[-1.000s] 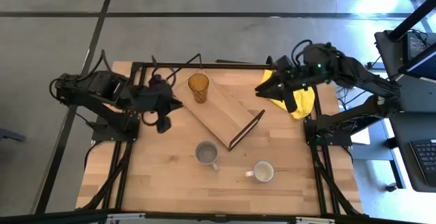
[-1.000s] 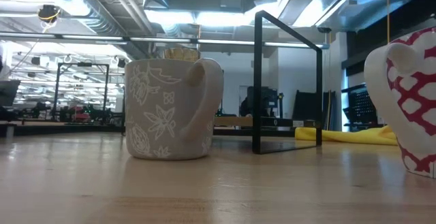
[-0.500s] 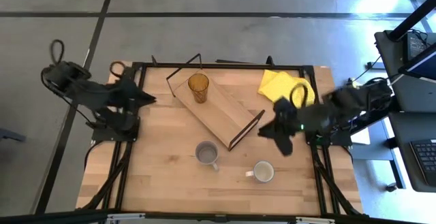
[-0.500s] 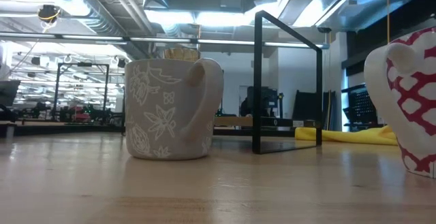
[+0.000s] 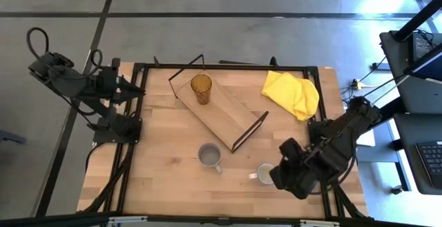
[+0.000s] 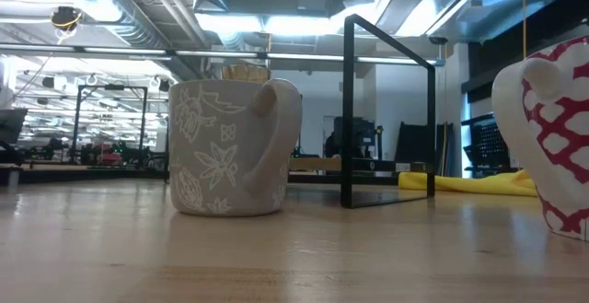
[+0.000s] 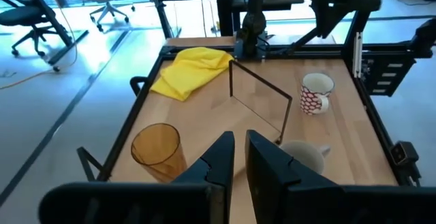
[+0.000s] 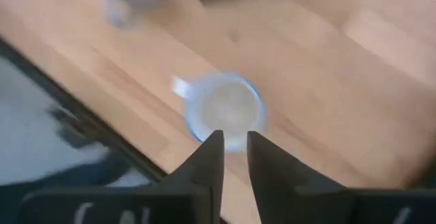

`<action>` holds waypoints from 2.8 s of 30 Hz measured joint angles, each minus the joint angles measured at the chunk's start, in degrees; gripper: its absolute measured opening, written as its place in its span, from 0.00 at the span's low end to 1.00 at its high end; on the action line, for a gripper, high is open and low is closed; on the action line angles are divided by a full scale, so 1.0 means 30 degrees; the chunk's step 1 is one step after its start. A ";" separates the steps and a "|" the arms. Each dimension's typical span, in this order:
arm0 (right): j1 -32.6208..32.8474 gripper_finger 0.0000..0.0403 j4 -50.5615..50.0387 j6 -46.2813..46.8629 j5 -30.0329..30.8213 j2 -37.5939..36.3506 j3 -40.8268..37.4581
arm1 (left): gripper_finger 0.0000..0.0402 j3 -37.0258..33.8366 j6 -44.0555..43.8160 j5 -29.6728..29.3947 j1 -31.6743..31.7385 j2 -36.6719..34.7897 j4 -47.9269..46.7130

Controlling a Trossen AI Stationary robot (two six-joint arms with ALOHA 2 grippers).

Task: Stack small to large cups/mugs on shelf
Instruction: Put the red patterned mug on the shelf

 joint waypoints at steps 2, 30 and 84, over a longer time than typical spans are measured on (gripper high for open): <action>0.0032 0.16 -0.0973 0.1013 -0.1256 0.0053 0.0000 | 0.08 0.0000 -0.0007 0.0046 0.0000 -0.0112 -0.0074; -0.1375 0.49 0.1860 0.3660 -0.2616 0.3572 -0.3023 | 0.08 -0.4950 -0.1647 0.0681 0.0007 -0.2891 0.0569; -0.6308 0.06 0.7091 -0.9999 -0.7948 -0.0426 -0.5729 | 0.08 -0.5151 -0.2637 -0.1558 0.0007 -0.4206 0.1254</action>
